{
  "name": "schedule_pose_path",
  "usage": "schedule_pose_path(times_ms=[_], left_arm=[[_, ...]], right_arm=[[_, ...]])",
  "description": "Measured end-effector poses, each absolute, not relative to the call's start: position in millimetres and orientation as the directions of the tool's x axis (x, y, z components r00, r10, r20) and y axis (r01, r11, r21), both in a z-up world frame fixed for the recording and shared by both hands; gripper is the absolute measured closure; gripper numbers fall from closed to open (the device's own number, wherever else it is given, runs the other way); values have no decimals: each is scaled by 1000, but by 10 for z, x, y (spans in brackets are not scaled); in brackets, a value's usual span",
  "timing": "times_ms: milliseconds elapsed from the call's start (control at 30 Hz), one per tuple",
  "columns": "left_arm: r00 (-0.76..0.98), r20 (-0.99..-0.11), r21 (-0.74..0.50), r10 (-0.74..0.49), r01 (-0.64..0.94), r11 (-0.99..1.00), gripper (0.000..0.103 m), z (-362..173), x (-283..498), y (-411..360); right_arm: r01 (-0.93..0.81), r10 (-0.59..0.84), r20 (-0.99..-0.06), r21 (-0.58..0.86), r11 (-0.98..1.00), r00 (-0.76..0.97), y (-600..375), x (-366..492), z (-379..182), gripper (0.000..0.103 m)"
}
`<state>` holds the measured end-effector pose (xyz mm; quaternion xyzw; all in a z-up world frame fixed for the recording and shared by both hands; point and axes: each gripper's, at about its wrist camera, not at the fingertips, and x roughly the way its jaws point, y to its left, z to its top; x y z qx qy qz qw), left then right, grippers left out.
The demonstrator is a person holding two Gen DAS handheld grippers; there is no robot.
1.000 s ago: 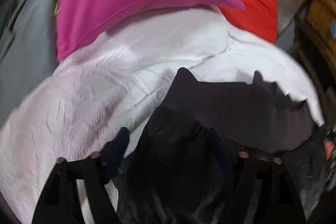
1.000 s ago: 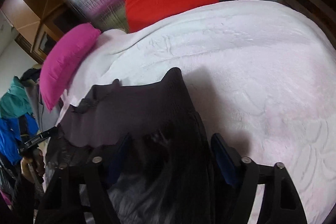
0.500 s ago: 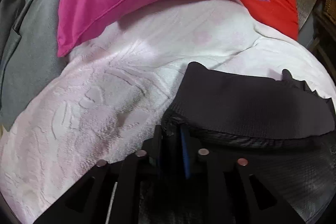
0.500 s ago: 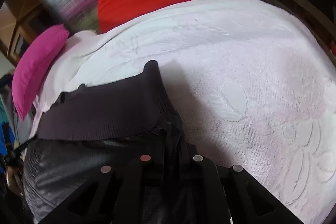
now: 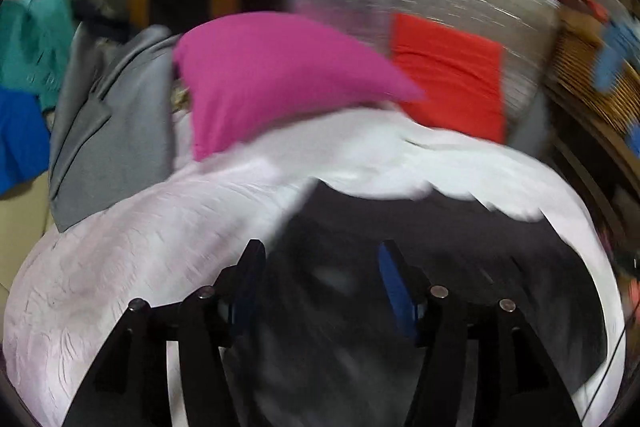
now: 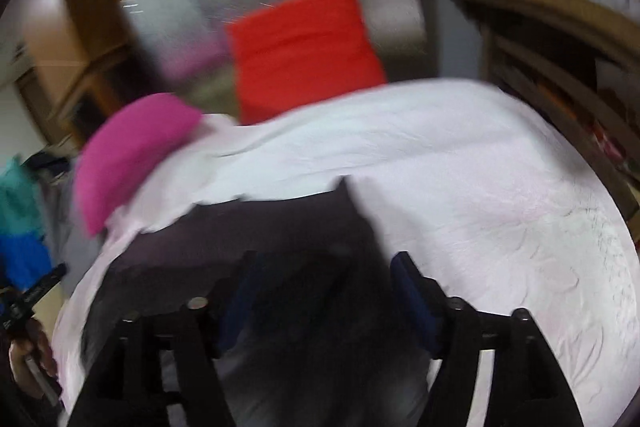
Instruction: Fold large clothes
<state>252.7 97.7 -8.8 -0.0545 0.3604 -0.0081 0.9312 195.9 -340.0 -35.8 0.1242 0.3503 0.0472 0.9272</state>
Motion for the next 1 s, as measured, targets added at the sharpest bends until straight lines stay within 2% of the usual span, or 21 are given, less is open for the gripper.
schedule_pose_path(times_ms=[67, 200, 333, 433, 700, 833, 1000], left_arm=[[744, -665, -77, -72, 27, 997, 42, -186, 2268, 689], [748, -664, 14, -4, 18, 1000, 42, -543, 2025, 259], [680, -730, 80, 72, -20, 997, 40, -969, 2177, 222], [685, -723, 115, 93, -14, 993, 40, -1077, 2171, 203], [685, -713, 212, 151, 6, 977, 40, -1154, 2217, 76], [666, -742, 114, 73, 18, 993, 41, -859, 2140, 281], [761, -643, 22, 84, -91, 996, 40, -443, 1747, 704]], right_arm=[[-47, 192, -615, 243, 969, 765, -3080, 1670, -440, 25], [-68, 115, -589, 102, 992, 800, -2533, 1337, -760, 25], [-43, -13, -666, -68, 997, 746, -2300, 1453, -1280, 25], [10, -65, -687, -84, 996, 723, -2417, 1520, -1468, 25], [40, -115, -698, -122, 992, 707, -2454, 1600, -1513, 24], [49, -53, -733, -27, 998, 678, -2514, 1513, -1219, 24], [68, -59, -617, -9, 998, 785, -2615, 1137, -799, 21]])
